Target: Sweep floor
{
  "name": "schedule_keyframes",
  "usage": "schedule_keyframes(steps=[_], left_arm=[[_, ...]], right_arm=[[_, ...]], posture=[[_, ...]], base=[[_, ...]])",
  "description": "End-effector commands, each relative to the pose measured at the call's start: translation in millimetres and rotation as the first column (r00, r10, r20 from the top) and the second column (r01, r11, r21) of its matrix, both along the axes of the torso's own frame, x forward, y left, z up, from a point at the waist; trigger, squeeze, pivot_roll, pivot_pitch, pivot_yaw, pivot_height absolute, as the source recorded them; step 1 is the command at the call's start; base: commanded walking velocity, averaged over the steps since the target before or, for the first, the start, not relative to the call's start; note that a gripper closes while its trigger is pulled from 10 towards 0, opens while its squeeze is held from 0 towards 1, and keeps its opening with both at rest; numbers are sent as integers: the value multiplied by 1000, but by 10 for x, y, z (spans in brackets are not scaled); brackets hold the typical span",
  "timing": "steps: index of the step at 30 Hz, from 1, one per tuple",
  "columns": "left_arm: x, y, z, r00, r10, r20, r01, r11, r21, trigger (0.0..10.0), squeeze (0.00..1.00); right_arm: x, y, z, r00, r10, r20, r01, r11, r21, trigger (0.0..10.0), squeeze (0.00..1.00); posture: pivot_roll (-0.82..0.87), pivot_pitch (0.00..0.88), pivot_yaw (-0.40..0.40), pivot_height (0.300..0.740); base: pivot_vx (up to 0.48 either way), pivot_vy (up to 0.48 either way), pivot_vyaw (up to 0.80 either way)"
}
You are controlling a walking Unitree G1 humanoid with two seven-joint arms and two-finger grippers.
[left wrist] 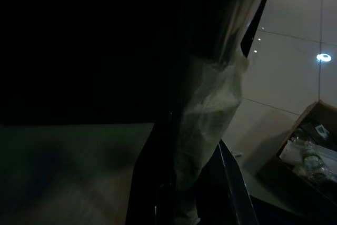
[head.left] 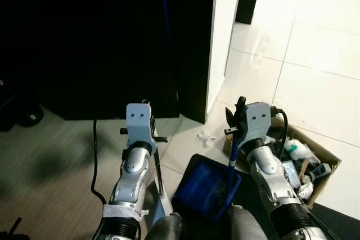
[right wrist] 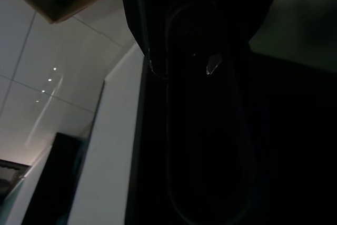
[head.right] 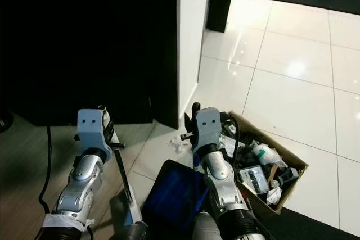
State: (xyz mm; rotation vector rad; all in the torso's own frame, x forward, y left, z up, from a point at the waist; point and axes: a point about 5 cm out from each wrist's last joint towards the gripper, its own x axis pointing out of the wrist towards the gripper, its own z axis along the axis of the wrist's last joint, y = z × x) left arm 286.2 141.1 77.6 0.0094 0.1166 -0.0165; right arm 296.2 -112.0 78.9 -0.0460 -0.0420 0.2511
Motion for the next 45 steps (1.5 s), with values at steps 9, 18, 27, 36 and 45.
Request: schedule_keyframes(steps=[9, 18, 27, 36, 45], left_arm=[[-14, -1, -11, 1000, -7, 2, 7, 1000, 6, 10000, 0], [-6, -1, -12, 1000, -9, 2, 9, 1000, 7, 10000, 0], [-1, -5, -16, 1000, -11, 1, 11, 1000, 6, 10000, 0], [5, -8, -19, 1000, -15, 3, 15, 1000, 5, 10000, 0], [0, -4, -24, 1000, -16, 1, 16, 1000, 9, 10000, 0]], right_arm=[[-28, 17, -17, 1000, 0, 9, 0, 1000, 7, 10000, 0], [-18, 17, -16, 1000, 1, 11, -1, 1000, 7, 10000, 0], [-14, 18, -24, 1000, 7, 11, -7, 1000, 2, 10000, 0], [-10, 25, -20, 1000, 12, 14, -12, 1000, -2, 10000, 0], [-15, 27, -25, 1000, 17, 15, -16, 1000, -1, 10000, 0]], posture=[[-53, 85, 58, 740], [-50, 85, 59, 740], [-53, 80, 56, 740], [-54, 73, 57, 740], [-53, 71, 57, 740]], base=[[-395, 0, 0], [-399, 0, 0], [-392, 0, 0], [-361, 0, 0], [-342, 0, 0]])
